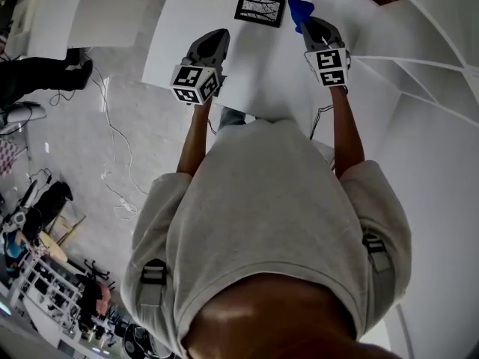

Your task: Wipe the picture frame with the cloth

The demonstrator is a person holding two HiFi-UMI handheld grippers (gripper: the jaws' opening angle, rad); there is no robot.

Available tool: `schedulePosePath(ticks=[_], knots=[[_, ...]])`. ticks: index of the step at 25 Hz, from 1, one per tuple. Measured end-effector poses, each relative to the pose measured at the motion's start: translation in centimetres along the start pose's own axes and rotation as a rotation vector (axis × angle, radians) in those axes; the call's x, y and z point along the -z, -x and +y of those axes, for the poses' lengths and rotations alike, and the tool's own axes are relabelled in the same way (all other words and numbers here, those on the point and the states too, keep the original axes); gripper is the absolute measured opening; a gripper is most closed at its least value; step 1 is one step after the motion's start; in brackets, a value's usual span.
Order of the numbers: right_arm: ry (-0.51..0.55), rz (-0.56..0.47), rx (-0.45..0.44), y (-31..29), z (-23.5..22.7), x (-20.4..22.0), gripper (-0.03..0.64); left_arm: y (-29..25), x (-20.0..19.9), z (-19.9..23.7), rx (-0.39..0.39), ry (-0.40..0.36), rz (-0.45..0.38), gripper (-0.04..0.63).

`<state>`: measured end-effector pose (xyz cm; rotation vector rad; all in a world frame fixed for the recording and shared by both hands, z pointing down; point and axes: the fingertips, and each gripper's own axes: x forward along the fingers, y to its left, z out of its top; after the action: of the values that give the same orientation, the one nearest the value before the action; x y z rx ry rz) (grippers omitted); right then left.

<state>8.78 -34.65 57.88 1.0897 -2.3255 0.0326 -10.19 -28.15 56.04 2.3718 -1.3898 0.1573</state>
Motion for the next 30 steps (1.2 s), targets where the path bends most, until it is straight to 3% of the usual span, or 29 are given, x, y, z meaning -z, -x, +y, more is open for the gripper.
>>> schedulePosePath(ticks=[7,21,30], knots=[[0.191,0.053,-0.022,-2.9,1.7,0.0,0.061,0.0,0.8,0.7,0.041,0.012,0.010,0.017],[0.792,0.282,-0.048,-10.4,1.2,2.5,0.061,0.9,2.2,-0.2,0.061,0.019,0.036,0.017],[0.832,0.359,-0.046,-13.2,0.7,3.9,0.061,2.0,3.1,-0.7,0.054,0.029,0.053,0.017]])
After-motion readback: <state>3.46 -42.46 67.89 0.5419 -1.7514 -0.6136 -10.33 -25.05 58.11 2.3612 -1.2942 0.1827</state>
